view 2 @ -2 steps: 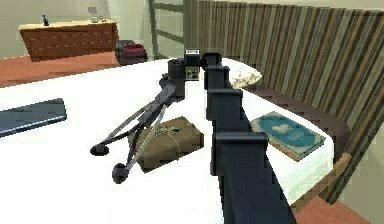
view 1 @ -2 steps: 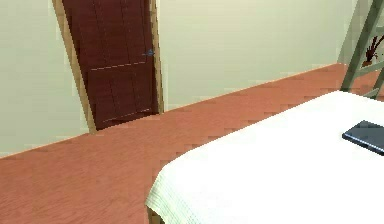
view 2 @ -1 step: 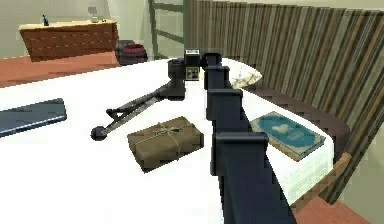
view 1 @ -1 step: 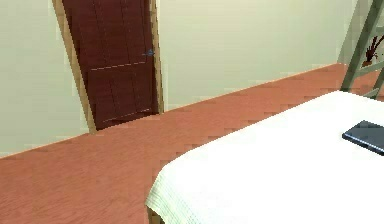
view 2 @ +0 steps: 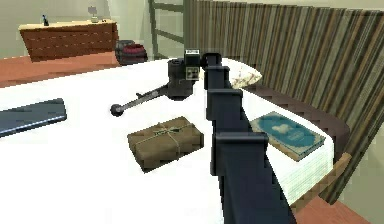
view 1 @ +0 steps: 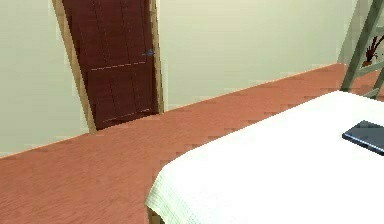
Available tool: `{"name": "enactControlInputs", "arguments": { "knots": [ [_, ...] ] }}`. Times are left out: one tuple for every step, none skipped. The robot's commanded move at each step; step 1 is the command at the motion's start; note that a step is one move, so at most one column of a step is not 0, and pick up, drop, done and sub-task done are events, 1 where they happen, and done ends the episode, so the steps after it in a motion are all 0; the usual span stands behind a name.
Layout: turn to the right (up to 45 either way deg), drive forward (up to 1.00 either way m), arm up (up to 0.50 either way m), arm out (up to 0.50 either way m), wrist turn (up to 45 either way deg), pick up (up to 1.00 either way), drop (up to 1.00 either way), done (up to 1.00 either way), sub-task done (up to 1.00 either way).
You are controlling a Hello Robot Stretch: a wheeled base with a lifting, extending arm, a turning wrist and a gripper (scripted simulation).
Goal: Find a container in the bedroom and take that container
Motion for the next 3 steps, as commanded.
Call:
{"name": "enactControlInputs", "arguments": {
  "knots": [
    [0.0, 0.00, -0.30, 0.00, 0.0, 0.00, 0.00, 0.00, 0.00],
    [0.0, 0.00, 0.00, 0.00, 0.0, 1.00, 0.00, 0.00, 0.00],
    [0.0, 0.00, 0.10, 0.00, 0.0, 0.00, 0.00, 0.00, 0.00]
  ]
}}
